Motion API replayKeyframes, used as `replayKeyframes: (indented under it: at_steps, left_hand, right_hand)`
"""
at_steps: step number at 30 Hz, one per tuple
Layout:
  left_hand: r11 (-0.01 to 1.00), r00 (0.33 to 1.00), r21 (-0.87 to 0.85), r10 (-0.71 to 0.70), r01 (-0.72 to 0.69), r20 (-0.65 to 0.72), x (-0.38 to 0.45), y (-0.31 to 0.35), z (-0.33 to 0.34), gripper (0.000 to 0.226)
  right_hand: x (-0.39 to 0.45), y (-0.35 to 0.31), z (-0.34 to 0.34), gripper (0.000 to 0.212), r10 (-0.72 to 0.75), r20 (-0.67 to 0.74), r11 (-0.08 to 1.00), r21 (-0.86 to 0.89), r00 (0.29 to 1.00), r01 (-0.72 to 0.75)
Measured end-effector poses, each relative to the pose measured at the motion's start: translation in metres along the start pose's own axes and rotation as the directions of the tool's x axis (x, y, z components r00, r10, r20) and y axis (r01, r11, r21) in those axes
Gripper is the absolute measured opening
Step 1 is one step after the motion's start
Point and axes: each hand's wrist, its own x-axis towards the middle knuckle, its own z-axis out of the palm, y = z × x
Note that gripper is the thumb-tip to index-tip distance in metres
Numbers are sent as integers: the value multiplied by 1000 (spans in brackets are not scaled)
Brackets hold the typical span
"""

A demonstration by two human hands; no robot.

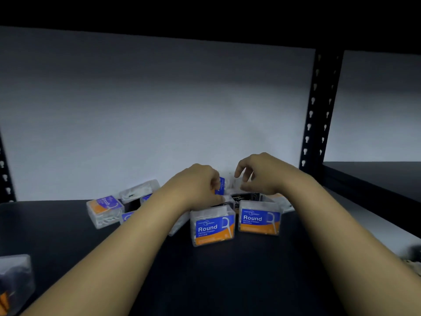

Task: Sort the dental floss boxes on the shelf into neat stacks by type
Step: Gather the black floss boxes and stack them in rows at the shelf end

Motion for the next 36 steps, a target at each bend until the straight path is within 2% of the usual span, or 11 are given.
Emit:
replayKeyframes:
  at_steps: [4, 9, 13, 22, 27, 32, 36]
  left_hand:
    - [999, 997, 39, 38, -36, -66, -5, -8, 12, 33]
    - [996, 997, -80, 19, -25, -75, -5, -14, 19, 28]
    - [995, 996, -99, 9, -18, -92, -7, -18, 18, 28]
    - [986, 996, -142, 75, -82, -54, -4, -35, 13, 24]
    - [990, 996, -113, 83, -86, -34, -1, -40, 13, 29]
    - [982, 996, -166, 86, -91, -38, 2, -40, 19, 25]
    - [968, 993, -222, 119, -112, 17, 4, -39, 23, 39]
  right_hand:
    - [-6, 12, 15, 28, 3, 2, 999, 33, 1000, -4]
    - [-3, 17, 22, 26, -15, -2, 999, 28, 1000, 15]
    - [-2, 21, 24, 29, 11, -7, 999, 47, 1000, -11]
    - [-2, 26, 27, 36, 49, -30, 996, 72, 998, -47]
    - [0, 29, 28, 34, 48, -22, 995, 83, 999, -46]
    - [3, 31, 31, 30, 26, -22, 995, 99, 999, -24]
    - [3, 30, 32, 40, 4, 2, 992, 123, 1000, -5]
